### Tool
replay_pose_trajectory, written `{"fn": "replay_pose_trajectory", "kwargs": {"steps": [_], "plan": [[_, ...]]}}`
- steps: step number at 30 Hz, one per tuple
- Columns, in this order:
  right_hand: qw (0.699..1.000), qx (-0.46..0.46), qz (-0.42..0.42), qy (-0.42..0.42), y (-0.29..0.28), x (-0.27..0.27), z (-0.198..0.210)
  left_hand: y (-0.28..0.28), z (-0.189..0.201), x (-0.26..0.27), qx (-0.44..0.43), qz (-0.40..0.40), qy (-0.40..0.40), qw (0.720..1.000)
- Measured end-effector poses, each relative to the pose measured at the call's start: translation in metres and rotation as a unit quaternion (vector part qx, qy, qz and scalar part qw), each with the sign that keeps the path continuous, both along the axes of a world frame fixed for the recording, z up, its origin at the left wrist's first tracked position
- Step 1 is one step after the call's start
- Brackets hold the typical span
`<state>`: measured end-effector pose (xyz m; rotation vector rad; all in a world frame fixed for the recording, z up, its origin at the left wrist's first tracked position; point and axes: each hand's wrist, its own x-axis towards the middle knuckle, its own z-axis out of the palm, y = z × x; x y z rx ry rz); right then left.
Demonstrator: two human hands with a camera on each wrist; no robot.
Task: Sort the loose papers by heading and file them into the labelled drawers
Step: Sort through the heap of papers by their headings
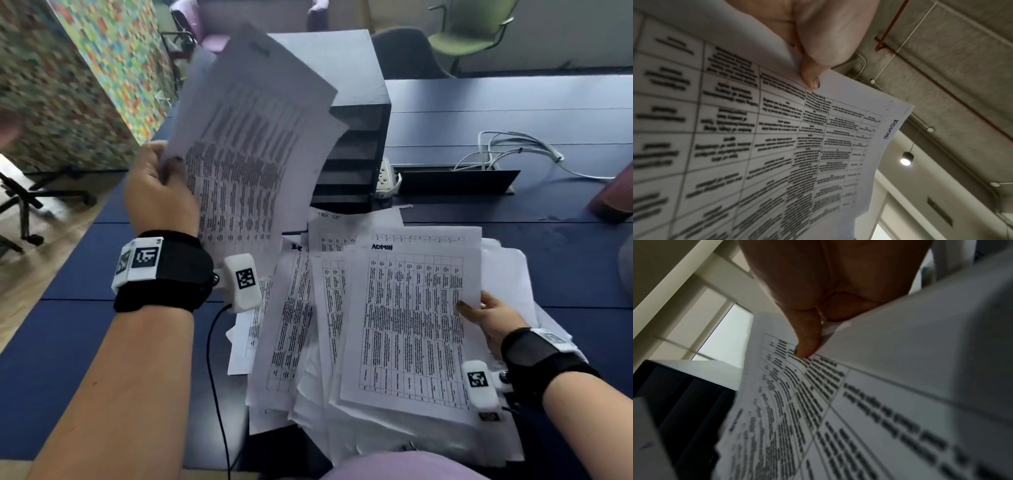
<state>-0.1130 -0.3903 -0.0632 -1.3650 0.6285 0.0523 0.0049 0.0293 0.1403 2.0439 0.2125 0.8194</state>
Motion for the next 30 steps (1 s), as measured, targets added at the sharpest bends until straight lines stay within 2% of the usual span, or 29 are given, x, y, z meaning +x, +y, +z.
{"fn": "replay_pose_trajectory", "kwargs": {"steps": [5, 7, 10, 13, 17, 21, 23, 26, 30], "plan": [[0.999, 0.038, -0.038, -0.004, -0.005, -0.004, 0.006, 0.005, 0.018, 0.001, -0.024, 0.038, -0.086, 0.995], [0.997, 0.061, -0.055, -0.001, -0.007, -0.006, 0.012, 0.006, 0.015, 0.004, -0.039, 0.021, -0.079, 0.996], [0.995, 0.08, -0.055, 0.013, -0.022, -0.009, 0.009, 0.0, -0.008, 0.006, -0.036, -0.008, -0.005, 0.999], [0.993, 0.111, -0.041, 0.011, -0.034, -0.014, 0.015, -0.007, -0.047, 0.003, -0.032, -0.057, 0.079, 0.995], [0.992, 0.127, -0.019, 0.0, -0.038, -0.017, 0.025, -0.018, -0.108, -0.008, -0.046, -0.098, 0.239, 0.965], [0.992, 0.119, -0.028, 0.012, -0.032, -0.014, 0.03, -0.042, -0.148, -0.029, -0.089, -0.122, 0.339, 0.929], [0.992, 0.12, -0.03, 0.023, -0.027, -0.01, 0.029, -0.053, -0.16, -0.039, -0.104, -0.149, 0.369, 0.911], [0.991, 0.129, -0.018, 0.034, -0.012, -0.006, 0.031, -0.063, -0.168, -0.047, -0.079, -0.186, 0.412, 0.888], [0.991, 0.124, 0.001, 0.045, 0.007, 0.0, 0.028, -0.067, -0.17, -0.045, -0.043, -0.173, 0.415, 0.892]]}}
